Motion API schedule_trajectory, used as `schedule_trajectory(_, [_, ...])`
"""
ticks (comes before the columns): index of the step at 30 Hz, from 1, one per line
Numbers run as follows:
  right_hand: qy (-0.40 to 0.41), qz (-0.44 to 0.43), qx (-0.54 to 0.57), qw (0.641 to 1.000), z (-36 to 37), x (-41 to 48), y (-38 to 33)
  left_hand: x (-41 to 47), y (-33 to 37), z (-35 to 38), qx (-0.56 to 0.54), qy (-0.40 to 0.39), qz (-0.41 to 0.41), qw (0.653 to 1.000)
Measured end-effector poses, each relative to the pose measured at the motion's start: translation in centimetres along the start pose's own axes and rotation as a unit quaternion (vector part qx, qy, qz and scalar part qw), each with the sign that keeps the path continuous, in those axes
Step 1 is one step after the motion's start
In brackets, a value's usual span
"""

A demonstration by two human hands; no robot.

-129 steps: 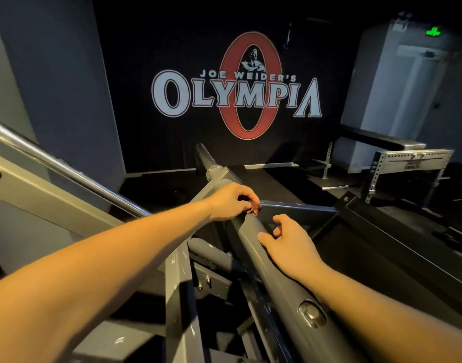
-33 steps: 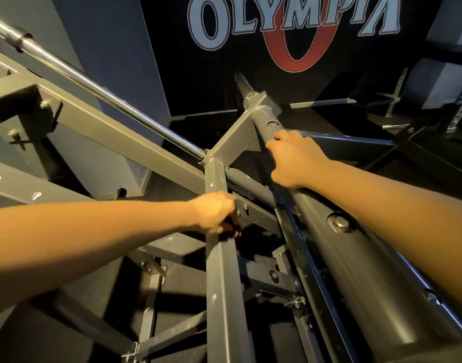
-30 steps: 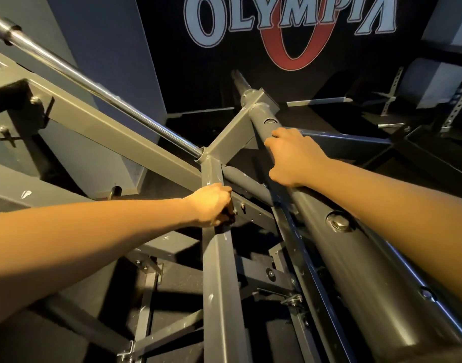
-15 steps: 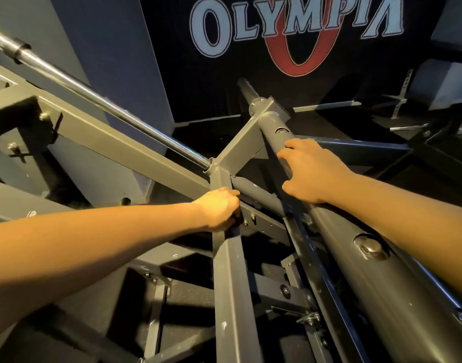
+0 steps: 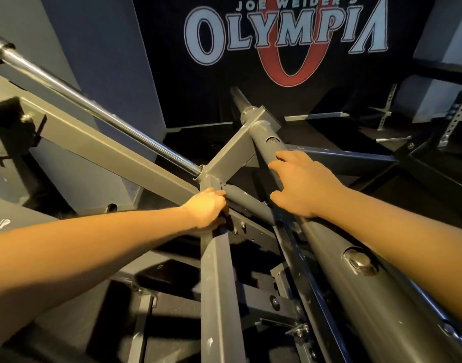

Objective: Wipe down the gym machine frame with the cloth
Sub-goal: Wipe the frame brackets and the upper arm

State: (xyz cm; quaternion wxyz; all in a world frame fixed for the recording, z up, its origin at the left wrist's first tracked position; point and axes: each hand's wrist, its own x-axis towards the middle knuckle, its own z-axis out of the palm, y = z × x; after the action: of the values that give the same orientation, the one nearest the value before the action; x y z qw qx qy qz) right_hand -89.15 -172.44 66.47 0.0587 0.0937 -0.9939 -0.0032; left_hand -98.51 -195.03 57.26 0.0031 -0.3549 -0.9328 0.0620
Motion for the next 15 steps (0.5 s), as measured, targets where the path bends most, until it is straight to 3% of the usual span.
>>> schedule_trajectory(2, [-0.002, -0.002, -0.005, 1.000, -0.1, 0.0, 0.0, -0.6, 0.2, 0.1, -0.045, -0.019, 0.004, 0.999])
schedule_trajectory(6, [-0.018, -0.004, -0.048, 0.999, -0.1, 0.6, -0.3, -5.7, 5.7, -0.2, -0.123, -0.123, 0.108, 0.979])
schedule_trajectory(10, [-0.012, 0.011, -0.045, 0.999, -1.0, 3.8, -1.1, -5.3, 4.8, 1.6, -0.073, -0.061, 0.124, 0.988])
schedule_trajectory(15, [-0.016, 0.035, -0.060, 0.997, 1.0, 7.6, -0.4, 2.7, -2.8, 2.3, 0.017, 0.033, 0.014, 0.999])
